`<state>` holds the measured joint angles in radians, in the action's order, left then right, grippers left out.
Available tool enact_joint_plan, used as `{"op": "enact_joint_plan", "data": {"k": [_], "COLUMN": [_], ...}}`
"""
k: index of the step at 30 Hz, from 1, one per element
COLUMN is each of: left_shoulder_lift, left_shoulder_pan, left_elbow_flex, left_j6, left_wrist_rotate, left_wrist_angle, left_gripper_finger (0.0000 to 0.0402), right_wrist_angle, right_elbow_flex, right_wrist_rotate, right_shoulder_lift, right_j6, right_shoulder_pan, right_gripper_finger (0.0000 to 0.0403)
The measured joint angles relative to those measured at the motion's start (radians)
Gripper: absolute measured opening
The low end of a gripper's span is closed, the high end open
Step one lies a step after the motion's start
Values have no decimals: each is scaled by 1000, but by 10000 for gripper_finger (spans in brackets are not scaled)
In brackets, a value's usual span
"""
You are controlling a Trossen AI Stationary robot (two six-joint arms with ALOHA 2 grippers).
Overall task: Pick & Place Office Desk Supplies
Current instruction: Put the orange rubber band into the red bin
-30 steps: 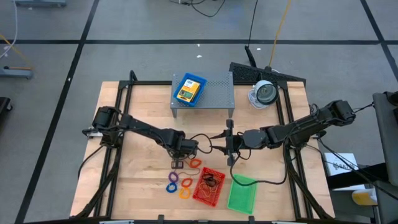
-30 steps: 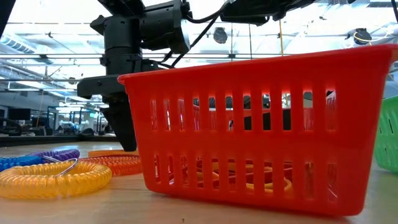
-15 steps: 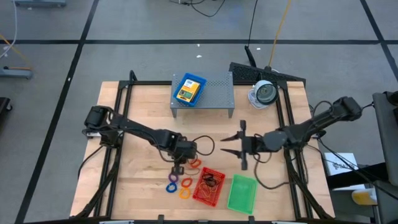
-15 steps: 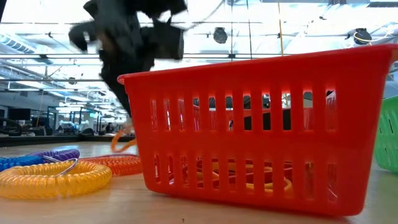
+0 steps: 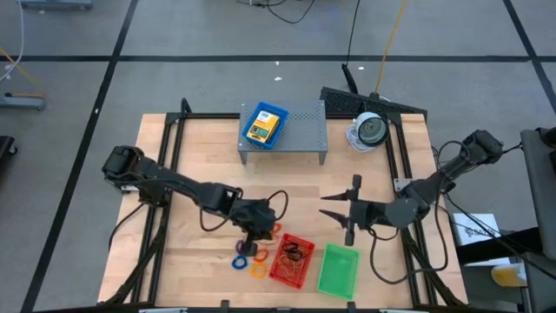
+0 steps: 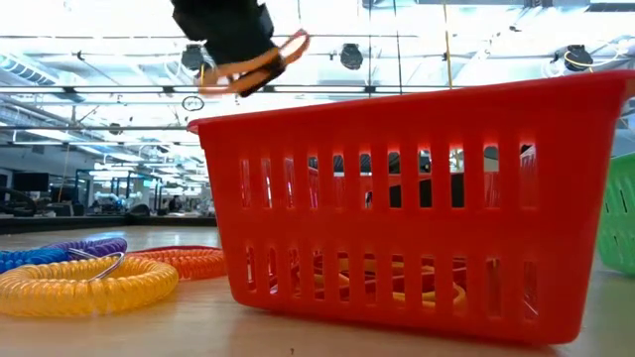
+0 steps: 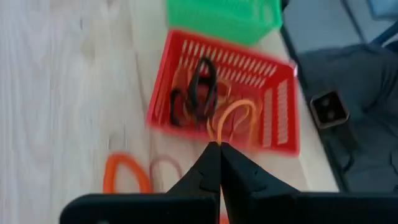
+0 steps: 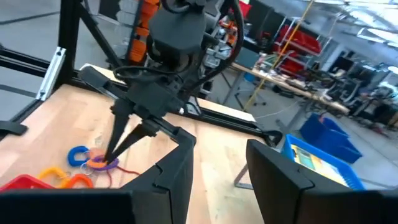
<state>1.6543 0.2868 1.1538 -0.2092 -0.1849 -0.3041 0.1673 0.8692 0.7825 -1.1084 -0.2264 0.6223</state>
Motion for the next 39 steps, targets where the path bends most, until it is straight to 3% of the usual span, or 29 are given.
{"op": "enact_joint_plan", "data": {"k": [7,18,23,39], "left_shoulder_lift": [2,9,85,291], "left_shoulder_pan": [30,57,62,25], "left_elbow_flex": [0,1,2,2], "left_j6": [5,50,51,4], "left_wrist_rotate": [-3,60,43,61], "left_wrist_angle": [147,293,377,436], "left_gripper_finger": [3,3,5,13], "right_wrist_angle": [6,31,37,38], "right_elbow_flex": [0,-1,-1,-1], "right_wrist_rotate": [110,110,107,104], "right_shoulder_lift": [4,3,3,3], "right_j6": [-18,-23,-21,5], "right_shoulder_pan": [48,68,68,68], "right_gripper_finger": [141,141,141,141]}}
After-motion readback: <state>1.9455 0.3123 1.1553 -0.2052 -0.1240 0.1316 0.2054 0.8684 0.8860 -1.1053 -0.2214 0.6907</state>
